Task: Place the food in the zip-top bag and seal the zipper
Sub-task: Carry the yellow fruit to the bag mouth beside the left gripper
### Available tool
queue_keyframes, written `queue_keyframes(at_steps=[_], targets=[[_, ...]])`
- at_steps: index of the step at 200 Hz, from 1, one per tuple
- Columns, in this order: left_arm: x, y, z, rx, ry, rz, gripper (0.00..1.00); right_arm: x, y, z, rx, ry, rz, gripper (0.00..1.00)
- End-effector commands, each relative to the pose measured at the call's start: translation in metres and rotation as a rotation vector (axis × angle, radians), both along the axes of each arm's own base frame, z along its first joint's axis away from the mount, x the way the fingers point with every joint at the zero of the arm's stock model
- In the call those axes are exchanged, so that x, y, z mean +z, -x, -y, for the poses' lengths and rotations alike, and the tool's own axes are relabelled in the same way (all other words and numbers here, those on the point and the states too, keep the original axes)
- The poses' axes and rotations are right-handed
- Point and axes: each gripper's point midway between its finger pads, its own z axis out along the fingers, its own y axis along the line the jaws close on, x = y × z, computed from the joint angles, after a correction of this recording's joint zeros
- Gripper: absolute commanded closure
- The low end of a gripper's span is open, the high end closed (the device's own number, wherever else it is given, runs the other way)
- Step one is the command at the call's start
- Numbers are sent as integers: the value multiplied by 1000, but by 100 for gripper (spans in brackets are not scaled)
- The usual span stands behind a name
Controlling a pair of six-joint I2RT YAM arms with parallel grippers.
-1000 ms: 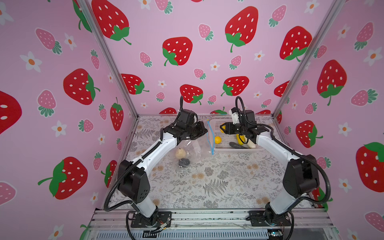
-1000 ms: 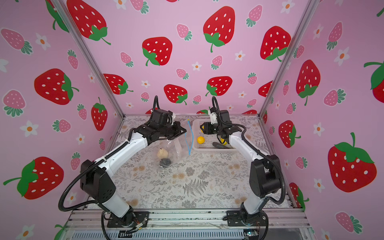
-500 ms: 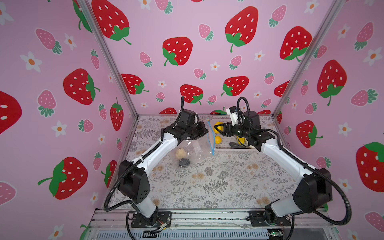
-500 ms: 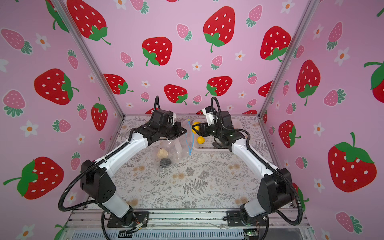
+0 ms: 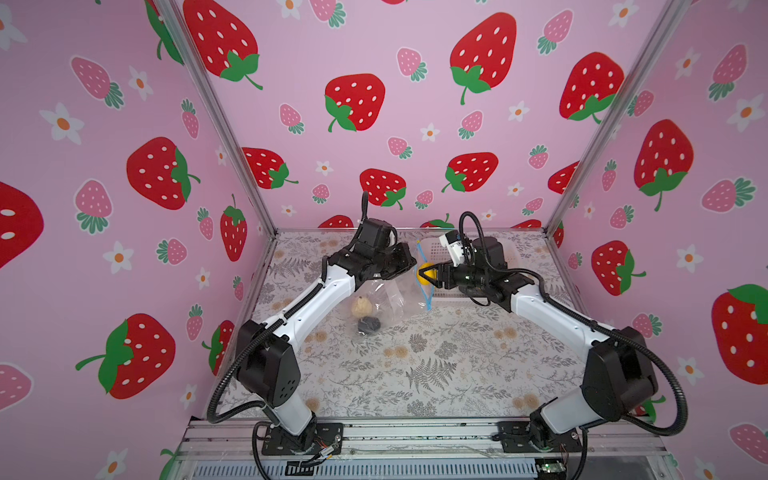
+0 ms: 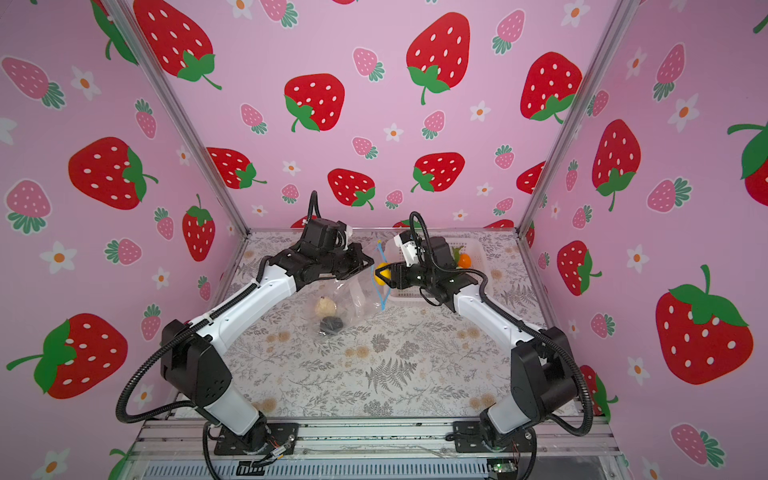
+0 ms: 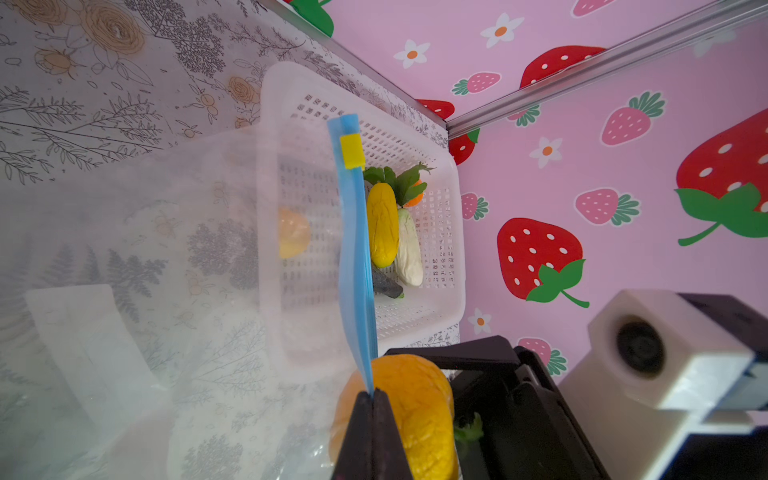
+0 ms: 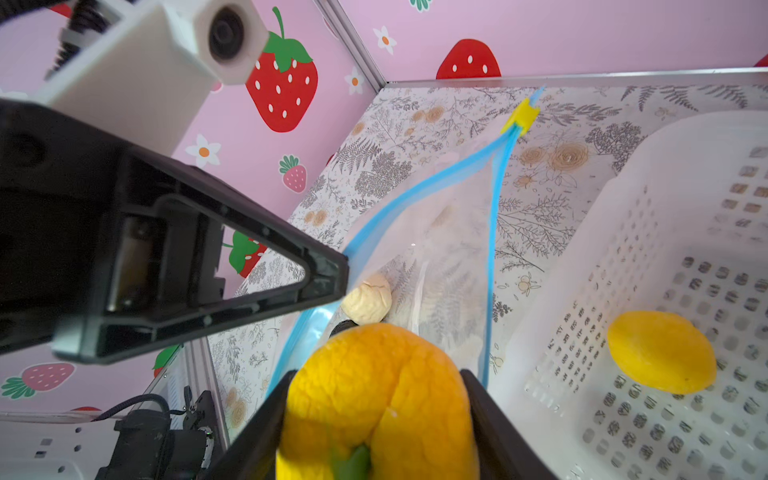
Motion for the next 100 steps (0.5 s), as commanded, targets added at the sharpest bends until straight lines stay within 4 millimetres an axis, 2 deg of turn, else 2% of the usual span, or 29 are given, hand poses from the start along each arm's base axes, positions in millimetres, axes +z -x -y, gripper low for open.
queue_keyframes(at_steps=[1,57,100], targets=[[25,0,1,-3,18,48,100,-1,-1,-2,8,-7,15,60],[34,4,-1,0,30,65,100,-21,-5,1,-12,45,-4,59],[37,5,-1,-1,36,72,100,-27,-8,2,-22,71,-11,56]])
